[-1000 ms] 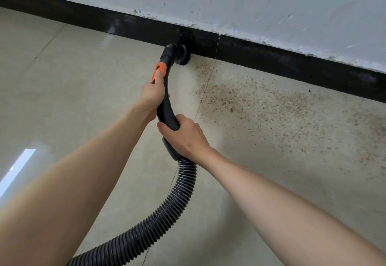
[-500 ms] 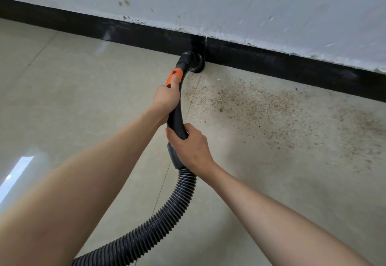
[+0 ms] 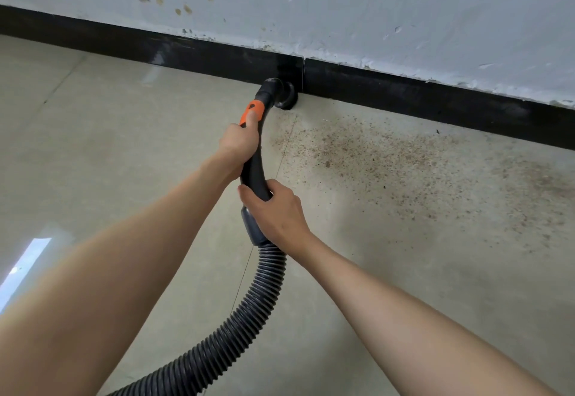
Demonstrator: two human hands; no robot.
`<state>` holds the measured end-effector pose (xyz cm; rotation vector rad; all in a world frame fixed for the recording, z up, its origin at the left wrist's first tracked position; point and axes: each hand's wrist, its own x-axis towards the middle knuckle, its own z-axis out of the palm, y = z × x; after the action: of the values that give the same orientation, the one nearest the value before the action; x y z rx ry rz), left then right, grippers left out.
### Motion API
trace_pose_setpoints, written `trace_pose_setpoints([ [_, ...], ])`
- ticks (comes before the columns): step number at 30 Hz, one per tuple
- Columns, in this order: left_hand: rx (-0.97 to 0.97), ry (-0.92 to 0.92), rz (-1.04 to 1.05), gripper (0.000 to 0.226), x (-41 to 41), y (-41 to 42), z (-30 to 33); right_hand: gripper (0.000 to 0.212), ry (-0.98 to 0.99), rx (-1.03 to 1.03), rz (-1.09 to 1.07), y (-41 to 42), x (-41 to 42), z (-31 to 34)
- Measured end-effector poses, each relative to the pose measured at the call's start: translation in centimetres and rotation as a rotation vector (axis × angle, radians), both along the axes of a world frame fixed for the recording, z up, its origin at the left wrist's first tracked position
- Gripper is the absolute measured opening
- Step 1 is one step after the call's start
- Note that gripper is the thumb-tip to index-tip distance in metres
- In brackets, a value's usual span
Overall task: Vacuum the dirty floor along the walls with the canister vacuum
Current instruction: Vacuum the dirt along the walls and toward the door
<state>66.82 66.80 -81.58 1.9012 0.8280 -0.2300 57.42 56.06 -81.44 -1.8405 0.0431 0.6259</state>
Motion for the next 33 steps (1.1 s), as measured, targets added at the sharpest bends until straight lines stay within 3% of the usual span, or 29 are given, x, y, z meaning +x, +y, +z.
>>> trace_pose_setpoints([
  [9, -0.083, -0.039, 0.169, 0.054, -0.3, 3.7, 0.2, 0.031, -0.042, -0.141, 0.175, 2.6, 1.6, 1.2],
  [15, -0.078, -0.013, 0.159, 0.053, -1.4, 4.2, 0.1, 0.034, -0.034, -0.173, 0.218, 2.8, 0.3, 1.2],
  [33, -0.055, 0.066, -0.061, 0.065, -2.9, -1.4, 0.0, 0.036, 0.002, -0.175, 0.015, -1.1, -3.6, 1.3],
])
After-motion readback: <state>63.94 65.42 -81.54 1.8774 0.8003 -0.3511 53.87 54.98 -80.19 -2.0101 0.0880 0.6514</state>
